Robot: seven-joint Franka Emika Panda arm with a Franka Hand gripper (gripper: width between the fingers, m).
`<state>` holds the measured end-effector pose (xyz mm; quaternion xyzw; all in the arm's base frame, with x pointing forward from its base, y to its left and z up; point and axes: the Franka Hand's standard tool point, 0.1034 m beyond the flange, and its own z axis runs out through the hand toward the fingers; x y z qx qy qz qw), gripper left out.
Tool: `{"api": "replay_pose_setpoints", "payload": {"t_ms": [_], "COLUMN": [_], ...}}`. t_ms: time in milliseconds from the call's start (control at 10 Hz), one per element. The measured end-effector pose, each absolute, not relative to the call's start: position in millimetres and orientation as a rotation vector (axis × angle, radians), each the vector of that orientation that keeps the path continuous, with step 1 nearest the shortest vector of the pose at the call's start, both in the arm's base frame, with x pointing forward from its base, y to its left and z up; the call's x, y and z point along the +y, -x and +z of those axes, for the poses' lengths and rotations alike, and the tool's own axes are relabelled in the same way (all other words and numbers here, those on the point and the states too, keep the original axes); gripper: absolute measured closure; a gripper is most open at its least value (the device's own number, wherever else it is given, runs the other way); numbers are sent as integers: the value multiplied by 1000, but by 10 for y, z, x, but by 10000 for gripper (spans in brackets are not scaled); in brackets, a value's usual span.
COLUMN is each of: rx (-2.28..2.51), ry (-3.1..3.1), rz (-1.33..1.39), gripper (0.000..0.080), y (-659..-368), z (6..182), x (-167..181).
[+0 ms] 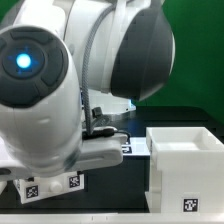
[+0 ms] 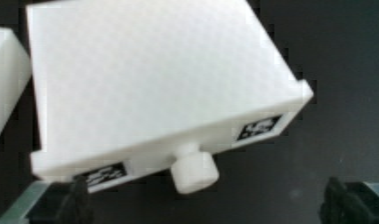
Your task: Assemble drawer
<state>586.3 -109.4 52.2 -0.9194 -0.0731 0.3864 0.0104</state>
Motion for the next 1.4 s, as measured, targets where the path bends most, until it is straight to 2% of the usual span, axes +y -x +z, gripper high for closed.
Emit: {"api": "replay_pose_setpoints", "payload": {"t_ms": [200, 500, 900, 1100, 1400], "rx": [-229, -221, -140, -144, -180], "ry": [2871, 2857, 2884, 2878, 2903], "rz": [1188, 1281, 1206, 1222, 1180], "gripper": [151, 151, 151, 151, 151], "y": [-5783, -5738, -5679, -5653, -5830], "z": [561, 465, 535, 445, 432], "x": [-1069, -1115, -1077, -1096, -1125]}}
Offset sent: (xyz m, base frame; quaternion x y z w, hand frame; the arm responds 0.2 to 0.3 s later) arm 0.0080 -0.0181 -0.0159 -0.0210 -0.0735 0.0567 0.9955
